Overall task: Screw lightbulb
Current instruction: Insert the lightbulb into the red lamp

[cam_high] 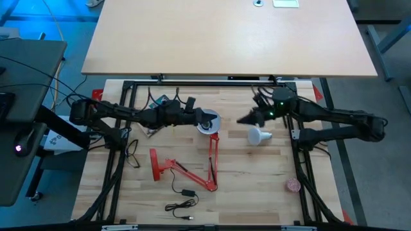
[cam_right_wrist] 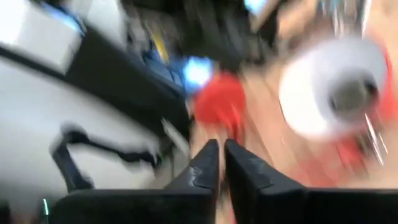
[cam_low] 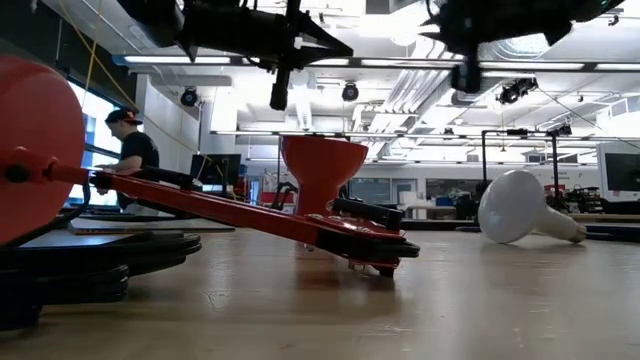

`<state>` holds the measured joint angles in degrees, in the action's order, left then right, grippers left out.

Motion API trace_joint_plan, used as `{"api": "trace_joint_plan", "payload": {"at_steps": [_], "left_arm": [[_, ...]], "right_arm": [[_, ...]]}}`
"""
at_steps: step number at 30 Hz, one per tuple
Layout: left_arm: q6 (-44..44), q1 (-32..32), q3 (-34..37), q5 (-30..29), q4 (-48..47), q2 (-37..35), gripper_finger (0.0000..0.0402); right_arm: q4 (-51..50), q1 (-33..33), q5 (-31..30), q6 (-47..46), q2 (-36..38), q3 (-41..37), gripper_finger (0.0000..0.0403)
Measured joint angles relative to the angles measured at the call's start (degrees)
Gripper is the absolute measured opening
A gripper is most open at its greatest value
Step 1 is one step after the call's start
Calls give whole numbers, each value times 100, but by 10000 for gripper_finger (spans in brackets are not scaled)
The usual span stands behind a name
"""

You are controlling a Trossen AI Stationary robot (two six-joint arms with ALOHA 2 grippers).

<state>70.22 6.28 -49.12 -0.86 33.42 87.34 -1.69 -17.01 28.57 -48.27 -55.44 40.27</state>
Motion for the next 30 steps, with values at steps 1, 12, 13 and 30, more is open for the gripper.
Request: {"api": "trace_joint_plan", "payload": {"at_steps": [1, 12, 13, 30], "left_arm": [[2, 20, 0, 56, -3, -1, 0], [108, 112, 0, 390, -2, 1, 0], [109, 127, 0, 389, -11, 1, 0], [113, 193, 0, 514, 69, -18, 0]], "right_arm": [[-586, -7, 140, 225, 104, 48, 38], [-6881, 474, -1523, 4057, 42, 1523, 285], [-7048, 544, -1683, 4213, -11, 1410, 299], [-6128, 1682, -2531, 4839, -995, 367, 309]]}}
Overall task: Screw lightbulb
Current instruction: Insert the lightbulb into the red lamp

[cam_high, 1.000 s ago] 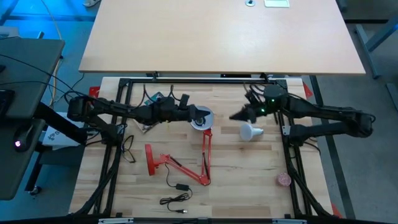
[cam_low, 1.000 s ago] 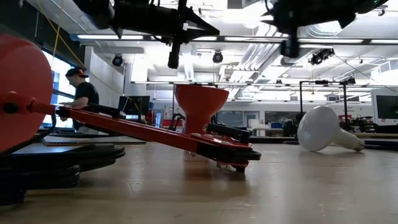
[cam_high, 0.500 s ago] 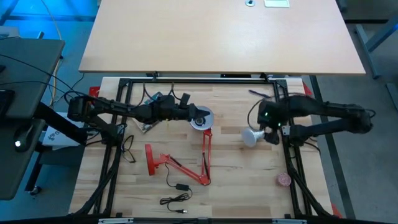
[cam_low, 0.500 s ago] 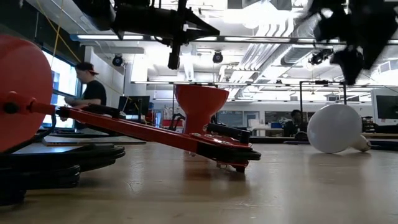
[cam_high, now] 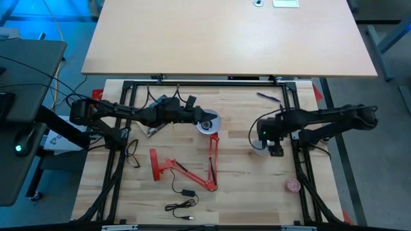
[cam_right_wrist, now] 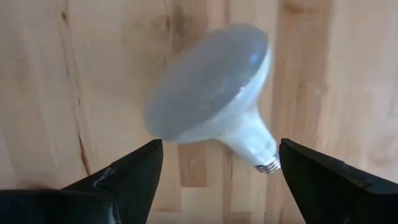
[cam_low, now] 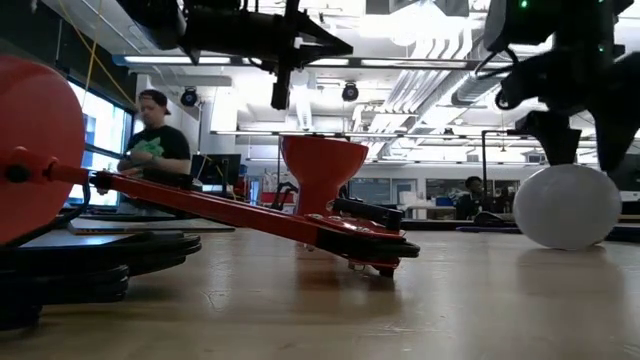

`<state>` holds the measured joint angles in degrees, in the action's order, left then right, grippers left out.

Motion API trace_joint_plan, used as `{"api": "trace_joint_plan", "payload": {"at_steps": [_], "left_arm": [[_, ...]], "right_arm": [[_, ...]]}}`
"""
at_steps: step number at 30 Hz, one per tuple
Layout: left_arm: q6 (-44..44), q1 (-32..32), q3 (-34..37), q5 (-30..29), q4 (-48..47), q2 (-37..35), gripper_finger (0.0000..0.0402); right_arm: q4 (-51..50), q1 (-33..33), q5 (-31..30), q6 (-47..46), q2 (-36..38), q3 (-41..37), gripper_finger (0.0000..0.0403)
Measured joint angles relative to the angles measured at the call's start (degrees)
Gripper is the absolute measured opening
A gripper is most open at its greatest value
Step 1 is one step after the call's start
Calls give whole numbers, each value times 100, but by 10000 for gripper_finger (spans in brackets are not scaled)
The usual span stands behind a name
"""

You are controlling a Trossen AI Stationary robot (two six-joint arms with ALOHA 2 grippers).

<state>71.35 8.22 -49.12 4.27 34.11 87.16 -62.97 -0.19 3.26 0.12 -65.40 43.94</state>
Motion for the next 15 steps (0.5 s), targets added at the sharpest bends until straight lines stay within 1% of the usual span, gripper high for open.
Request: {"api": "trace_joint_plan", "payload": {"at_steps": [5, 7, 11, 15], "left_arm": [[-2, -41, 0, 15, 46, -5, 0], [-2, -42, 0, 17, 55, -5, 0], [-2, -40, 0, 15, 55, -5, 0], [-4, -38, 0, 105, 52, -5, 0]], "right_arm": [[-9, 339, 62, -12, -662, 12, 297], [141, 396, 76, -195, -852, 65, 292], [851, 396, 137, -834, -967, 264, 287], [1275, 396, -56, -1305, -954, 457, 286]]}}
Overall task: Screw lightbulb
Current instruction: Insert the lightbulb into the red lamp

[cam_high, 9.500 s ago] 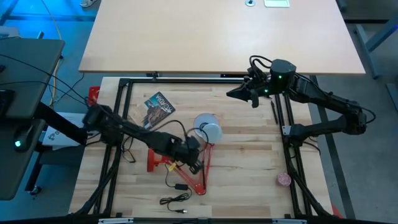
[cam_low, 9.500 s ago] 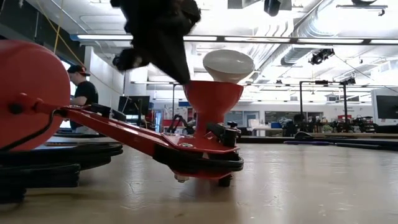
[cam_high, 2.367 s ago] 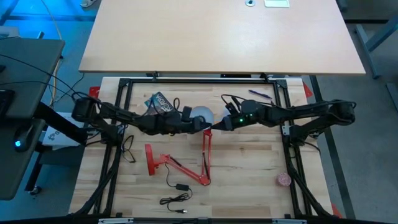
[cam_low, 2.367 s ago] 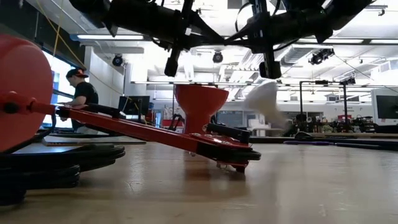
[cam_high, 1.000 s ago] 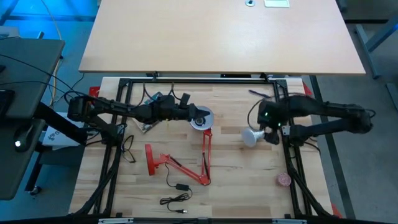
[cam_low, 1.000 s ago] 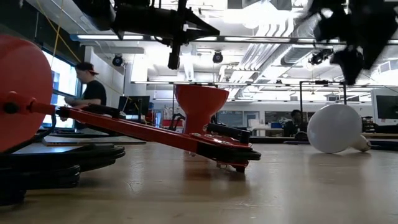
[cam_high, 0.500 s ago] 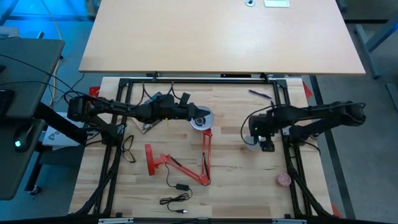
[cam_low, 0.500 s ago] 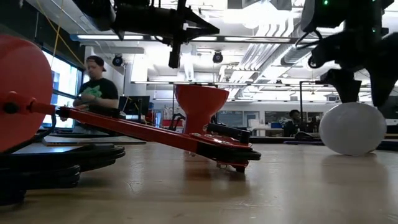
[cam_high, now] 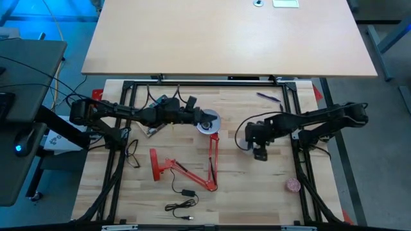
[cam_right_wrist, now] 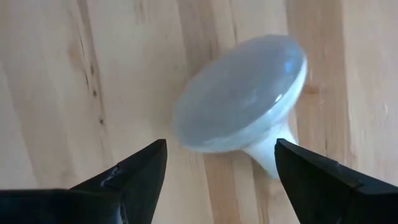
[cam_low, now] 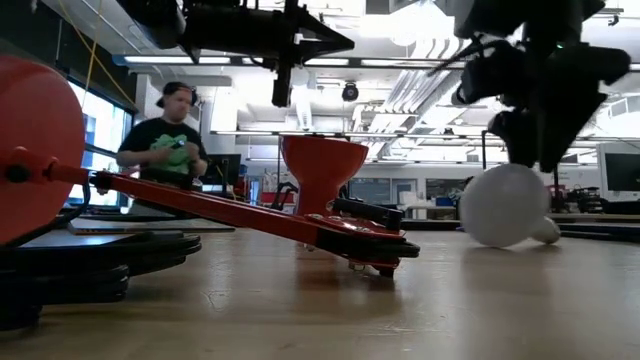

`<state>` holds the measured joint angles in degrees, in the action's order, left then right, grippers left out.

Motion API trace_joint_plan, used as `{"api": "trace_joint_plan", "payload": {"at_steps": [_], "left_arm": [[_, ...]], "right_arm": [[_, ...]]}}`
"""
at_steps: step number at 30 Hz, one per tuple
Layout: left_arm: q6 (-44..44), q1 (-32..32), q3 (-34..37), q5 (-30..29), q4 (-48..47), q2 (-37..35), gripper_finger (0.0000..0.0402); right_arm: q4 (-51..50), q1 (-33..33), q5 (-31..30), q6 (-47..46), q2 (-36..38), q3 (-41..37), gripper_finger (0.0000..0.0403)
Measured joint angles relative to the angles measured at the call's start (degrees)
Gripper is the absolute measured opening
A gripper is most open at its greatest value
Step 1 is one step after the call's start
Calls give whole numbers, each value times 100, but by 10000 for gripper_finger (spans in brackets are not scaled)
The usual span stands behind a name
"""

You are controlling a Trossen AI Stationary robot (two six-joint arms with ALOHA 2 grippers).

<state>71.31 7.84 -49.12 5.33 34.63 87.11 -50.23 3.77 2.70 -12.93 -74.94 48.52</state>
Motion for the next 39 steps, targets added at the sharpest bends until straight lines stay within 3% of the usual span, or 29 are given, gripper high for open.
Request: {"api": "trace_joint_plan", "payload": {"at_steps": [11, 14, 20, 25, 28, 31, 35, 39], "left_arm": [[0, 2, 0, 449, 0, 0, 0], [0, 2, 0, 465, 0, 0, 0], [88, 2, 0, 465, 146, 0, 0], [187, 2, 0, 463, 216, -2, 0], [284, 2, 0, 463, 308, -2, 0], [304, 2, 4, 461, 511, -2, 0], [299, 62, 4, 469, 1011, -42, 0], [3, 269, 6, 493, 1616, -320, 0]], "right_arm": [[243, -89, -1360, 1202, -9, -168, 286], [635, -259, -1242, 1406, -163, -415, 286], [1765, -828, -1602, 1432, -751, -726, 286], [2636, -1295, -1115, 956, -1405, -723, 283], [2865, -1349, -926, 370, -1700, -713, 244], [3136, -1261, -949, -162, -1797, -706, 156], [3118, -1117, -916, -422, -1455, -680, 149], [2611, -1027, -865, -788, -621, -458, 149]]}}
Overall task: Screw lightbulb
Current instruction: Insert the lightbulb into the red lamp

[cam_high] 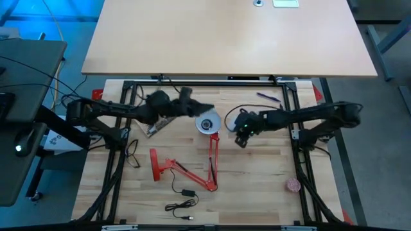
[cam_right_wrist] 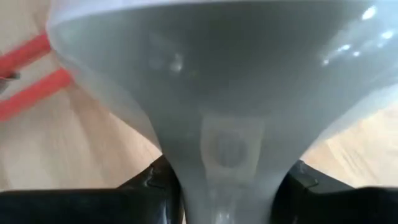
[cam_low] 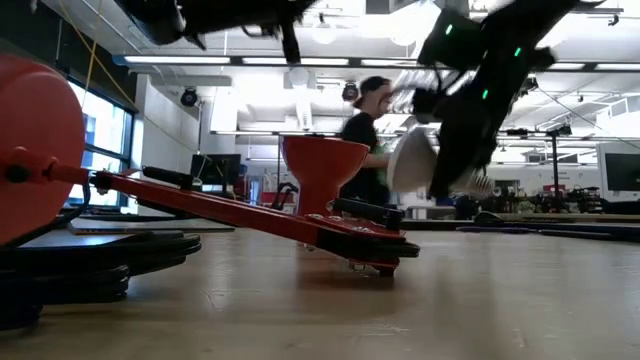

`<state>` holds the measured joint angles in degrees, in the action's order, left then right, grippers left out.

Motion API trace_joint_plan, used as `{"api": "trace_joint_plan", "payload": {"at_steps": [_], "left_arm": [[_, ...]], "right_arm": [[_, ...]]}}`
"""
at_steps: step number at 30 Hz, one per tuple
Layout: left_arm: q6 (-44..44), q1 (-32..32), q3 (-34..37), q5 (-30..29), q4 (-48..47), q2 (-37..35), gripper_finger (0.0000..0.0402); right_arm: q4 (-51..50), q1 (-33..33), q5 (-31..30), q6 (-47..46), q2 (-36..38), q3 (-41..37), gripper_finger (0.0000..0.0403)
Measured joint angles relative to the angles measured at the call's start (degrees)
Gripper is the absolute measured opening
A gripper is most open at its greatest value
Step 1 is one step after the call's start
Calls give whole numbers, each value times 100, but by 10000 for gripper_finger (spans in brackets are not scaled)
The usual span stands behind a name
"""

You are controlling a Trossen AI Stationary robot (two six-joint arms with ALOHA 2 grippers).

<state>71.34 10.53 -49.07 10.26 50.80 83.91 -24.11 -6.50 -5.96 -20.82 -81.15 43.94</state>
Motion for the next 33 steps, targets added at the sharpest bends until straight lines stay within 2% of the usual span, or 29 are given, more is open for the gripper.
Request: {"api": "trace_joint_plan", "payload": {"at_steps": [3, 6, 11, 15, 18, 23, 26, 30, 33], "left_arm": [[-383, 187, -1, 52, 7, -394, 0], [-1032, 405, -1, 144, 16, -880, 0], [-2154, 696, -6, 49, -290, -1479, 4], [-2492, 763, -6, 25, -1224, -1584, 40], [-2555, 673, -6, 174, -1323, -1580, 91], [-3234, 535, -261, 644, -1596, -1576, 186], [-3767, 520, -668, 856, -2330, -1591, 226], [-4488, 529, -1183, 1308, -3333, -1579, 255], [-4966, 545, -1452, 1369, -3677, -1606, 261]], "right_arm": [[-607, 35, -143, -231, 700, 183, 149], [-517, 35, -346, -624, 1429, 556, 149], [950, -66, -757, -977, 1753, 1097, 149], [2875, -197, -706, -1047, 1346, 1393, 149], [3815, -241, -316, -1109, 918, 1833, 149], [3810, -258, 537, -985, 172, 2740, 149], [3783, -258, 871, -758, -198, 3286, 149], [3567, -280, 1040, -488, -646, 3927, 149], [3555, -295, 1260, -517, -917, 4328, 149]]}}
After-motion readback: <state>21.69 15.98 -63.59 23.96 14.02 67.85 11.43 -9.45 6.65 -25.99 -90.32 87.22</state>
